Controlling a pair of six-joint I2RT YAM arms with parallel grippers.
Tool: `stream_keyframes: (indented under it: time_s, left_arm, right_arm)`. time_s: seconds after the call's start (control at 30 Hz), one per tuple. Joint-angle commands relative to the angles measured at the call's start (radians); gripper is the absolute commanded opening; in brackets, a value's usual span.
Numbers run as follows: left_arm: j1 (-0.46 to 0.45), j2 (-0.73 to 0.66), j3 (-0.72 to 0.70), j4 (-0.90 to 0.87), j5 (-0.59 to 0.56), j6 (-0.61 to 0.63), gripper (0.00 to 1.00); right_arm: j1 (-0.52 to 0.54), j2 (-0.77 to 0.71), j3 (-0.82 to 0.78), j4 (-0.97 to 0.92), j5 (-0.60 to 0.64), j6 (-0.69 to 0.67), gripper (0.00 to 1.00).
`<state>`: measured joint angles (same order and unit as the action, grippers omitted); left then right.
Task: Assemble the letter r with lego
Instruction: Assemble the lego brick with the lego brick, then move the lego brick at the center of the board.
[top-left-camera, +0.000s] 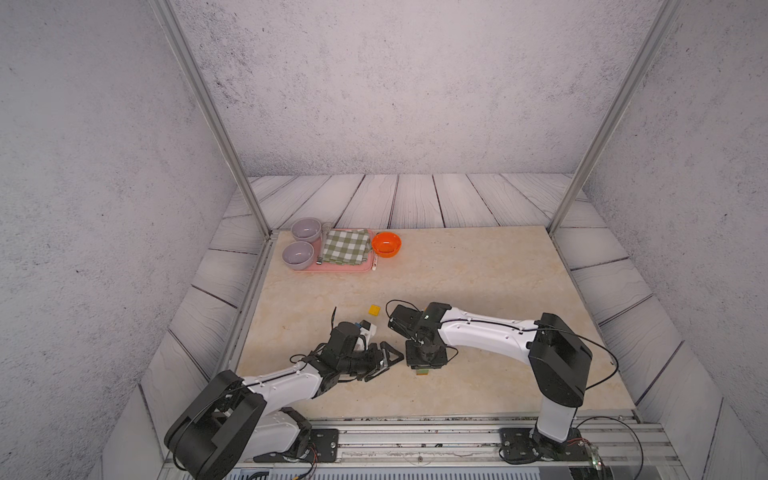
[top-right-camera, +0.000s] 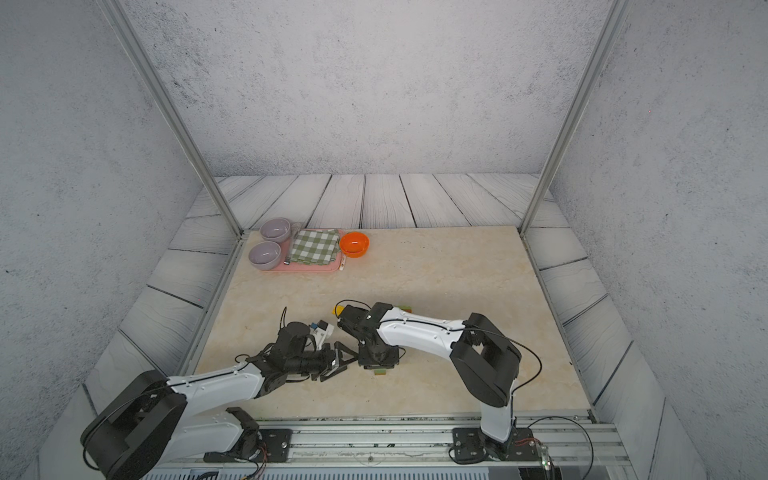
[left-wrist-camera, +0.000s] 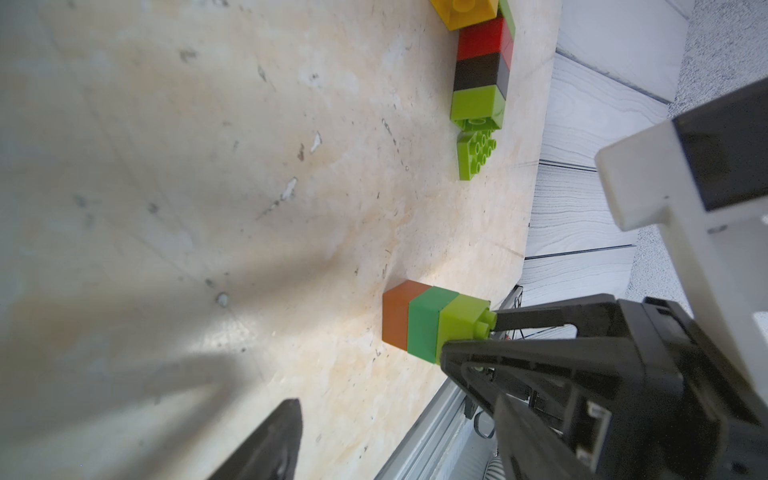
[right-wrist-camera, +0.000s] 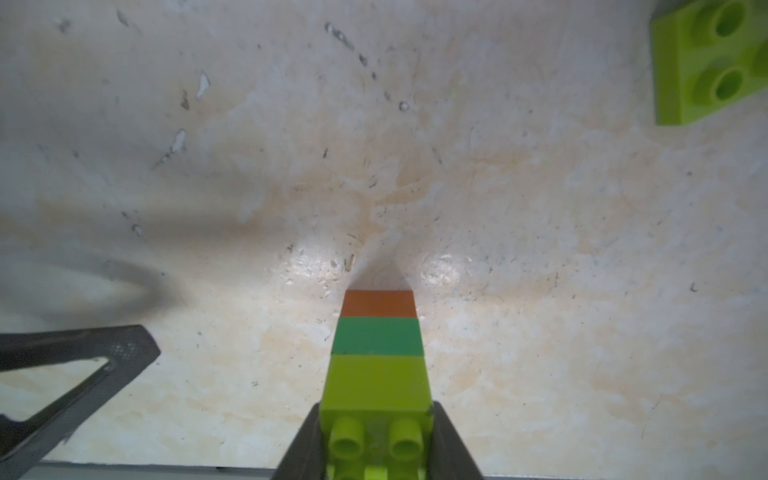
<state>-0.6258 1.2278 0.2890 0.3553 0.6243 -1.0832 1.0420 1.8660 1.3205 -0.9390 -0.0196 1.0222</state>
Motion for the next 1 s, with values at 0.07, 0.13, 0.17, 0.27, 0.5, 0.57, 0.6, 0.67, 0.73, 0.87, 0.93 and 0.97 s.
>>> stream_keyframes:
  time_s: [0.07,0.13,0.17,0.27,0.5,0.57,0.6,0.67,0.73,0.87,0.93,0.97]
  left_arm:
    - [-0.002,-0.109,0.004,-0.045,-0.046,0.007,0.79]
    - [0.001,-0.159,0.016,-0.102,-0.064,0.021,0.8]
    - [0.004,-0.186,0.021,-0.129,-0.076,0.025,0.8]
    - [0.016,-0.264,0.012,-0.179,-0.111,0.021,0.83]
    - [0.041,-0.415,0.017,-0.349,-0.187,0.052,0.88]
    - [0.041,-0.429,0.06,-0.451,-0.22,0.093,0.88]
    - [0.041,-0.429,0.087,-0.502,-0.236,0.117,0.88]
    - [0.041,-0.41,0.152,-0.602,-0.269,0.189,0.88]
    - [0.041,-0.373,0.23,-0.705,-0.317,0.26,0.88]
    - [0.034,-0.274,0.364,-0.808,-0.366,0.389,0.87]
    - [0.009,-0.211,0.432,-0.833,-0.403,0.436,0.87]
    - [-0.007,-0.182,0.461,-0.838,-0.423,0.455,0.88]
  right_arm:
    - [0.027,0.146,-0.048,0.016,-0.013,0.014,0.28]
    - [0.023,0.118,-0.013,-0.016,-0.001,0.014,0.4]
    - [0.024,0.103,0.001,-0.024,0.001,0.015,0.48]
    - [0.016,0.04,0.018,-0.018,-0.002,0.022,0.64]
    - [0.008,-0.12,0.027,-0.002,0.017,0.01,0.78]
    - [0.008,-0.189,0.018,0.007,0.041,-0.001,0.8]
    - [0.008,-0.224,0.006,0.018,0.06,-0.011,0.79]
    - [0.008,-0.32,-0.045,0.06,0.118,-0.028,0.79]
    - [0.008,-0.434,-0.115,0.119,0.196,-0.055,0.8]
    - [0.003,-0.636,-0.251,0.243,0.316,-0.146,0.85]
    - [-0.002,-0.716,-0.327,0.271,0.382,-0.18,0.87]
    - [-0.009,-0.743,-0.344,0.267,0.383,-0.213,0.93]
